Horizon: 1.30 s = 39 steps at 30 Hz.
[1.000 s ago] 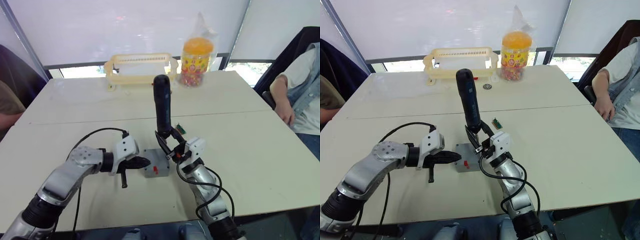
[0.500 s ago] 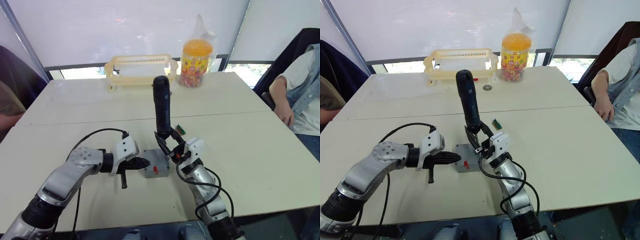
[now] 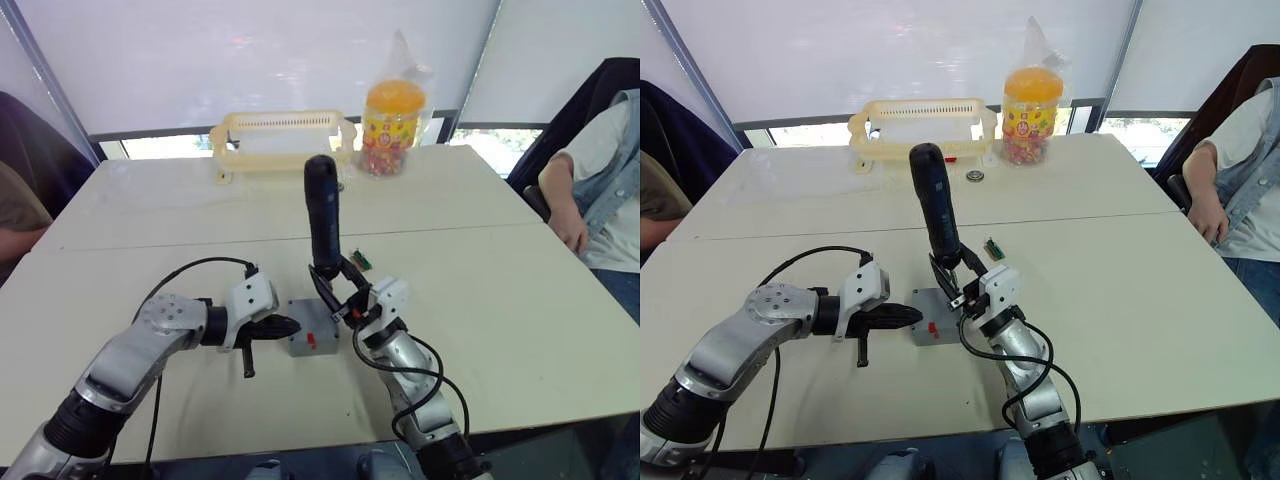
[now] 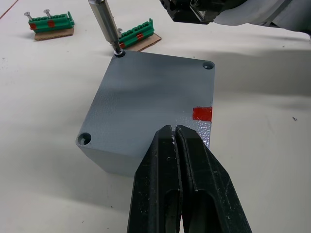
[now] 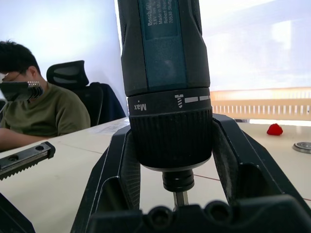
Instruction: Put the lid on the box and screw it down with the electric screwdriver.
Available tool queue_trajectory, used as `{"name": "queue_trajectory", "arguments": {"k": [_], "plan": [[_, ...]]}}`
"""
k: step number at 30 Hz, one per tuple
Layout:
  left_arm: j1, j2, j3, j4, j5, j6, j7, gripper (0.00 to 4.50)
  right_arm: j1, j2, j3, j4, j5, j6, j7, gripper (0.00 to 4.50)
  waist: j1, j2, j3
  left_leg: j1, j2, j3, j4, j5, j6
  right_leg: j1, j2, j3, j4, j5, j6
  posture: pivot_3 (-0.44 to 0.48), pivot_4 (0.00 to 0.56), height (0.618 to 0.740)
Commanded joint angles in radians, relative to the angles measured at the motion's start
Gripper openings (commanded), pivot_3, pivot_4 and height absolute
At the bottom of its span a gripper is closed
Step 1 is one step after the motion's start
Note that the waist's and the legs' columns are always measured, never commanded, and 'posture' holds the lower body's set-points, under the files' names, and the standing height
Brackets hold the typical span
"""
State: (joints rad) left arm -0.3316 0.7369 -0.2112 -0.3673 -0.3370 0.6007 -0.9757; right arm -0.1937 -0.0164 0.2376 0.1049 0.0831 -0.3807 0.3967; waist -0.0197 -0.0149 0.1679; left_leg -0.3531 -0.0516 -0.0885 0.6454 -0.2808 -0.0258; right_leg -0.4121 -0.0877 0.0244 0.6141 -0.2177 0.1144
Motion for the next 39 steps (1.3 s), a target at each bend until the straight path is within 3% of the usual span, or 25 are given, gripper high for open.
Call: {"name": "queue_trajectory", "arguments": {"k": [1,39], "plan": [[0.015,0.015,-0.011,0.001,0.018,0.014,0.003,0.04,0.047,-0.019,0.009,0.103,-0.027,0.038,0.004,1.64,0.000,0.000,-0.001,0.000,0.000,0.000,0.000,0.000,0.000,0.000,0.000,0.000,0.000,0.000,-0.001,0.000,0.150,0.740],[0.007,0.009,-0.016,0.014,0.022,0.004,0.002,0.04,0.035,-0.033,-0.018,0.147,-0.035,0.012,-0.022,1.64,0.002,0.000,-0.004,0.001,0.001,-0.002,-0.001,-0.001,0.000,0.002,-0.001,-0.001,-0.001,-0.005,-0.003,0.000,0.150,0.740]]}}
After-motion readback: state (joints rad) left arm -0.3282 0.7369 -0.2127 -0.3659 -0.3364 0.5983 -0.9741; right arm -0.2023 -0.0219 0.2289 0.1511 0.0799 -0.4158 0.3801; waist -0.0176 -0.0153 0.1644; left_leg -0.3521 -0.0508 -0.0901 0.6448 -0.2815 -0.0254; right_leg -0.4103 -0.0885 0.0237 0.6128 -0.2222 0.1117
